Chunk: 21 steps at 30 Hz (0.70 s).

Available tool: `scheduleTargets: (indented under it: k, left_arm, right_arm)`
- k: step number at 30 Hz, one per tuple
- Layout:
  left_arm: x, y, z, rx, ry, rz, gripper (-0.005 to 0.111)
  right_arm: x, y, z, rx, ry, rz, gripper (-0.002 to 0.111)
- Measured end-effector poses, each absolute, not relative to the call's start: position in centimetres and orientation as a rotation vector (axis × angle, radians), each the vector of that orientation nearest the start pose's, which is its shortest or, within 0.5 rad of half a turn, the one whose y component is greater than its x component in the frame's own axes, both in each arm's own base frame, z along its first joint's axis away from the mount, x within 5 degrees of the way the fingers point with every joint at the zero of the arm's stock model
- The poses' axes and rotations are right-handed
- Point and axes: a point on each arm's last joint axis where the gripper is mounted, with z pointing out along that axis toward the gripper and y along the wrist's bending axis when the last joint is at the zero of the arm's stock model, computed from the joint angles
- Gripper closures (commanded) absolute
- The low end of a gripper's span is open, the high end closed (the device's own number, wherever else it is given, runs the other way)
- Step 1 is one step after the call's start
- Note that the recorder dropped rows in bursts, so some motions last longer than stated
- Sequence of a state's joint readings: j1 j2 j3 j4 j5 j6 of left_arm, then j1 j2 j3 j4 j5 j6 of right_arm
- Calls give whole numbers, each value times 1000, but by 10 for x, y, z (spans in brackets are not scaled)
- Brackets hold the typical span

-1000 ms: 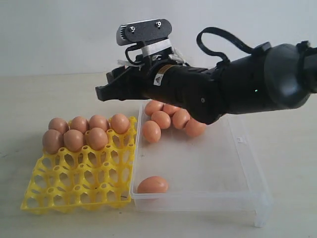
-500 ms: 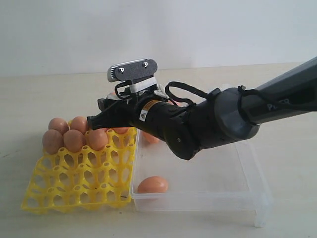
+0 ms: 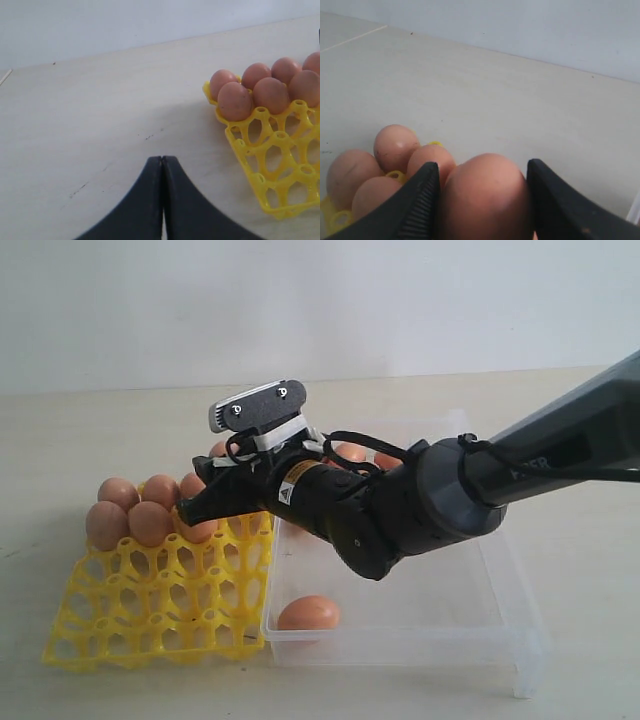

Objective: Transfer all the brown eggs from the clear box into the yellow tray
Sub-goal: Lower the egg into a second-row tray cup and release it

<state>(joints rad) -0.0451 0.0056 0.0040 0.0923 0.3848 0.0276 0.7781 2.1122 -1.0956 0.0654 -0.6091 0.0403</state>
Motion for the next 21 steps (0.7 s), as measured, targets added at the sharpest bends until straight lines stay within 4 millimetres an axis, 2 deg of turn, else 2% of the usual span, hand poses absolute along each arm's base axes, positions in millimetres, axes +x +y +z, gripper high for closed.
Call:
scheduleTargets:
  k: [11, 21]
  left_arm:
    - [53, 1, 177, 125, 1873, 79, 107]
    - [53, 1, 177, 125, 1873, 79, 107]
  right_arm:
    - [302, 299, 122, -735, 1778, 540, 108]
    - [299, 297, 121, -767, 1746, 520, 108]
